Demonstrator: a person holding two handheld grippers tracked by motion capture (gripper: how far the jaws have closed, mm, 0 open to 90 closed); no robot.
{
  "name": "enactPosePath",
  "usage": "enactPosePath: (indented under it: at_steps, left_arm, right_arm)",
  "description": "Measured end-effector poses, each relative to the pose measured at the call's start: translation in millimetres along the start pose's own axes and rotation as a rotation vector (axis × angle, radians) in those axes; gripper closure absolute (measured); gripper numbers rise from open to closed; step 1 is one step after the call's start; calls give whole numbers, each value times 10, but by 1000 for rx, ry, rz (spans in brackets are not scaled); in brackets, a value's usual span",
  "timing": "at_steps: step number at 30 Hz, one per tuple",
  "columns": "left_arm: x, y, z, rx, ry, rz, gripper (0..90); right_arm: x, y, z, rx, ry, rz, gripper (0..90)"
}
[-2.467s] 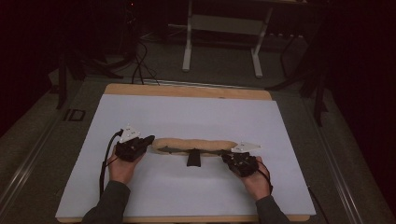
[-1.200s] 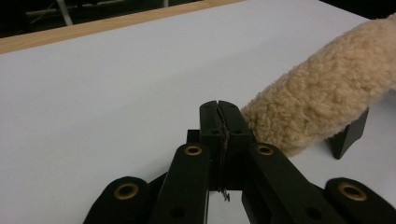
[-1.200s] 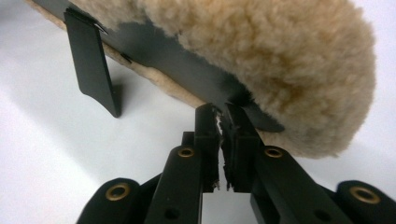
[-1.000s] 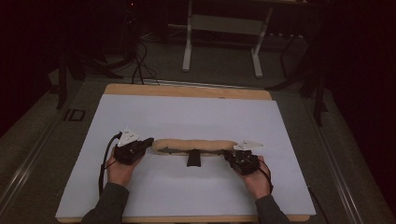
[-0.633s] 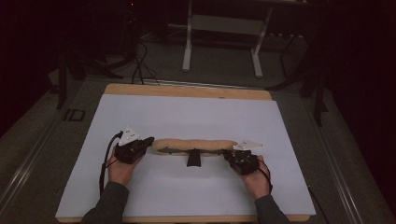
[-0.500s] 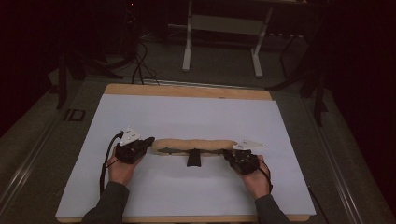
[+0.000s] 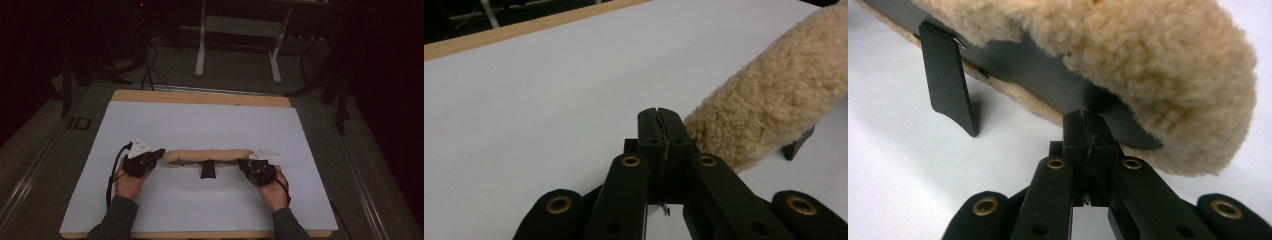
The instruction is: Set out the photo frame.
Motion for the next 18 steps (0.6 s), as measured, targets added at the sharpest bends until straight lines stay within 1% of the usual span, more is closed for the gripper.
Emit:
enactPosePath:
  at_steps: [2,4,8,14,18]
  left_arm:
    - [3,14,-12,-1,-3,2,899]
    - [8,34,-24,1,-16,7,899]
    - [16,63,-39,3,-30,11,898]
    - [26,81,-52,5,-31,11,899]
    - [34,95,-62,11,-41,14,899]
  right_arm:
    - [-7,5,0,2,-2,-4,897]
    - [-17,12,0,0,-2,-10,896]
    - [-32,28,-4,-1,-4,-19,896]
    - [-50,27,12,-1,-2,-27,896]
    - [-80,25,18,-5,-8,-36,897]
Point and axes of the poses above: each handheld gripper's, and its own axes: y roughly backward along the jaws, x roughly out of its underside, z roughly to its left, the point moved 8 cm from there along -y, roughly forward along the jaws, and after that the axes turned 9 degrees about -x, right-handed, at the moved point
